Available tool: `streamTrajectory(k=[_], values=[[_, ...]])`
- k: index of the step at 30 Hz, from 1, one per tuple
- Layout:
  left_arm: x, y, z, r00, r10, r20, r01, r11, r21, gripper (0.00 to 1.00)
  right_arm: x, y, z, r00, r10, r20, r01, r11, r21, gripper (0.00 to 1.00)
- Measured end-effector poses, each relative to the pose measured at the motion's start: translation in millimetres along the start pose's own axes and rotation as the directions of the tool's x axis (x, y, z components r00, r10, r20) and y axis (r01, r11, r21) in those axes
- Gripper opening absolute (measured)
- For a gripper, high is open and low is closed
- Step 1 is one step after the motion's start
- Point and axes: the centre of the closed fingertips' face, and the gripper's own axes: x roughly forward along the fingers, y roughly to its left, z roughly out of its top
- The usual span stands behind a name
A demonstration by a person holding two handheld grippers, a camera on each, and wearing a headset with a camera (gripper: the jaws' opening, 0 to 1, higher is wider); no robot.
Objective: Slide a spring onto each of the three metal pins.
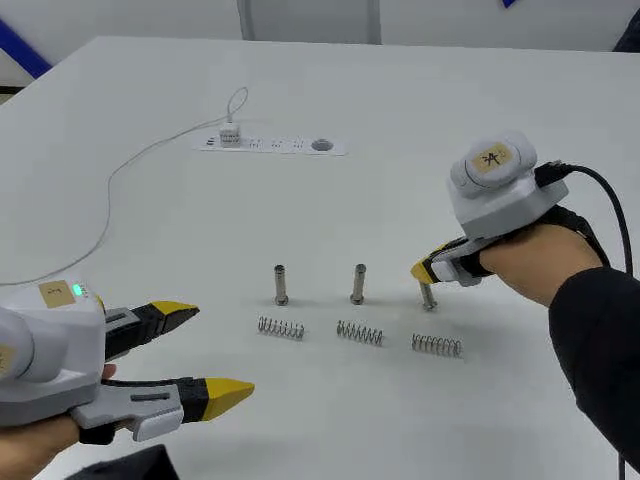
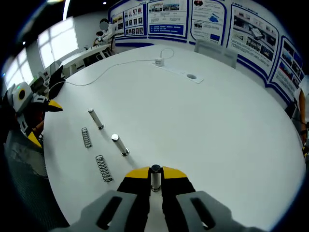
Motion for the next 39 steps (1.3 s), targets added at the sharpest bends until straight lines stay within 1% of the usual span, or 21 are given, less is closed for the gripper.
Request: streamTrajectory(k=[7,18,25,33,39], values=[[0.9,-1.1,-0.8,1.0000,-0.004,-0.006,0.004,1.000,0.005,0.68,-2.9,-1.4,-2.0,0.9997,-0.004,0.022,0.004,1.000,0.012,0.09],[0.6,-1.7,-0.6,1.0000,-0.003,-0.007,0.003,1.000,0.005,0.68,-6.0,0.5,-3.3,0.9984,-0.007,0.056,0.007,1.000,-0.015,0.09],[0.4,-1.8,-0.5,1.0000,-0.003,-0.008,0.003,1.000,0.006,0.68,-5.8,-2.3,-2.6,0.9980,-0.011,0.062,0.013,1.000,-0.020,0.09],[0.5,-1.3,-1.6,0.9999,-0.003,-0.010,0.003,1.000,0.006,0.68,-6.7,-3.4,-3.6,0.9985,-0.006,0.055,0.007,1.000,-0.008,0.09],[0.6,-1.8,-1.9,0.9999,-0.004,-0.012,0.004,1.000,0.006,0.68,-7.5,-3.1,-5.0,0.9984,-0.006,0.056,0.007,1.000,-0.014,0.09]])
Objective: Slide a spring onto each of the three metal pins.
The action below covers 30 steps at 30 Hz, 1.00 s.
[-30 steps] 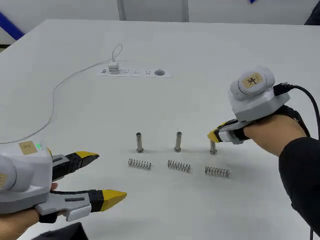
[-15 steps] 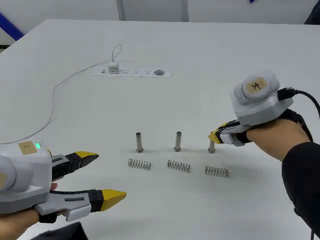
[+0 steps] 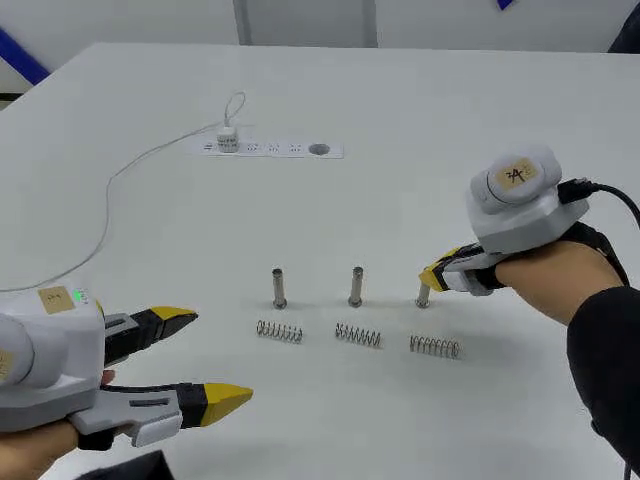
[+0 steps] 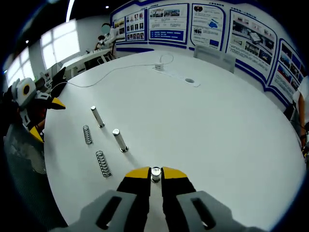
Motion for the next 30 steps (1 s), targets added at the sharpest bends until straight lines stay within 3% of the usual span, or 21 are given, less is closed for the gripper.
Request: streamTrajectory(k=[15,23,30], values=[[0.2,-0.9,1.0,1.0000,-0.001,0.002,0.001,1.000,0.000,0.68,-18.6,-0.5,-1.5,0.9996,0.000,0.030,0.001,1.000,-0.011,0.13],[0.7,-1.2,0.6,1.0000,-0.003,0.000,0.003,1.000,0.002,0.68,-32.1,12.8,-5.6,0.9971,0.057,0.051,-0.055,0.998,-0.030,0.13],[1.0,-1.1,-0.3,1.0000,-0.003,-0.003,0.003,1.000,0.003,0.68,-31.6,35.0,-18.0,0.9885,0.151,-0.004,-0.151,0.984,-0.095,0.13]])
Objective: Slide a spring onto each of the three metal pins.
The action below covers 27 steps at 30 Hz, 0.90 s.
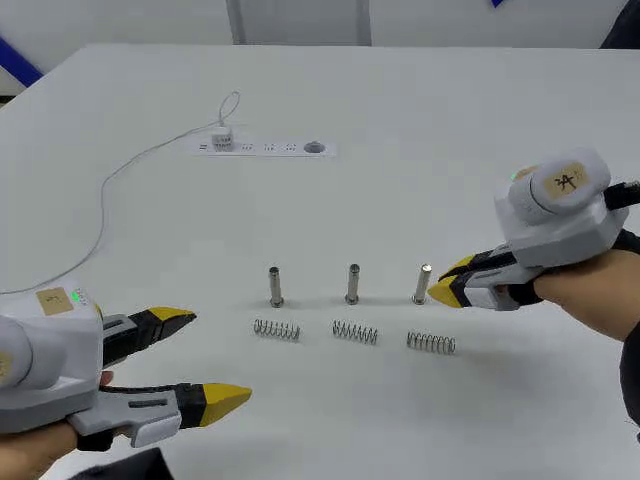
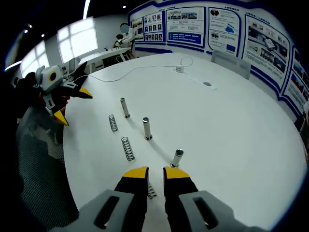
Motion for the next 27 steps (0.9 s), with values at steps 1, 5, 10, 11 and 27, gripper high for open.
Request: streamTrajectory(k=[1,5,10,11,27], values=[[-0.1,0.2,0.0,1.0000,0.001,0.000,-0.001,1.000,0.000,0.68,2.3,4.2,-2.0,0.9998,0.016,-0.012,-0.016,1.000,-0.018,0.13],[-0.8,1.1,-0.1,1.0000,0.004,0.001,-0.004,1.000,-0.001,0.68,10.5,17.1,-8.7,0.9960,0.068,-0.058,-0.072,0.995,-0.072,0.13],[-0.9,1.6,-0.5,1.0000,0.005,0.001,-0.005,1.000,-0.002,0.67,19.5,23.9,-16.7,0.9870,0.100,-0.126,-0.121,0.978,-0.173,0.13],[-0.9,1.6,-0.6,1.0000,0.005,0.000,-0.005,1.000,-0.002,0.67,20.9,23.7,-17.4,0.9859,0.097,-0.136,-0.122,0.975,-0.188,0.13],[-1.4,1.6,-0.6,1.0000,0.007,0.000,-0.007,1.000,-0.007,0.67,41.9,24.9,-29.4,0.9462,0.099,-0.308,-0.210,0.913,-0.351,0.13]])
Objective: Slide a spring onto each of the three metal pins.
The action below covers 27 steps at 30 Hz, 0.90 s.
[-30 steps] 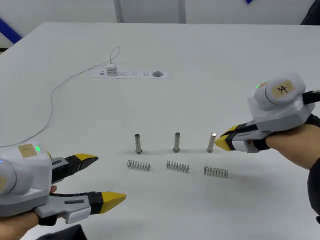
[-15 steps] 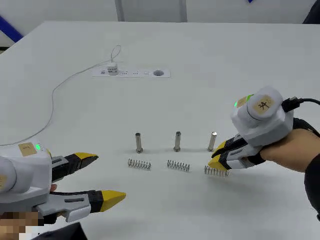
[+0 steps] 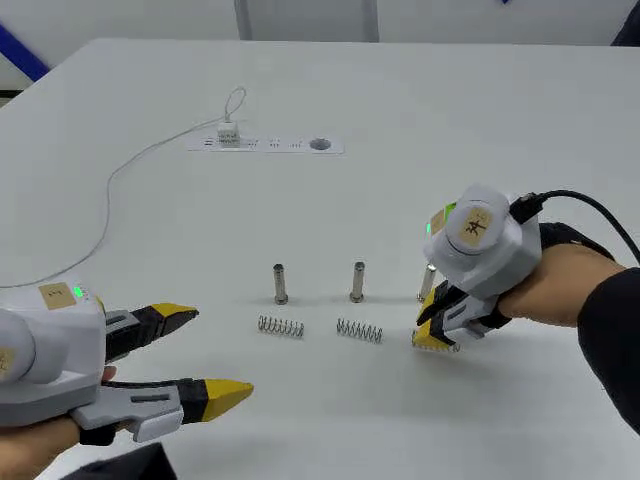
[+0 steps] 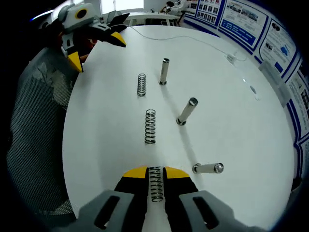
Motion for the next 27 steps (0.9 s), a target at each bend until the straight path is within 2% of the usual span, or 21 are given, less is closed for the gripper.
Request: streamTrajectory(k=[6,13,20,27], values=[[-0.3,0.5,-0.3,1.0000,0.001,0.001,-0.001,1.000,-0.003,0.67,6.2,3.6,-4.2,0.9987,0.021,-0.046,-0.023,0.999,-0.040,0.13],[-0.3,0.4,-0.6,1.0000,0.001,-0.001,-0.001,1.000,-0.002,0.67,9.9,4.6,-8.1,0.9968,0.032,-0.072,-0.038,0.997,-0.071,0.12],[-0.5,0.2,0.1,1.0000,0.002,0.000,-0.002,1.000,-0.001,0.67,8.4,3.9,-8.3,0.9982,0.033,-0.051,-0.036,0.997,-0.061,0.12],[-0.4,-0.6,0.5,1.0000,0.000,-0.001,0.000,1.000,0.000,0.67,-1.9,0.7,-4.8,0.9993,0.008,0.037,-0.008,1.000,0.013,0.12]])
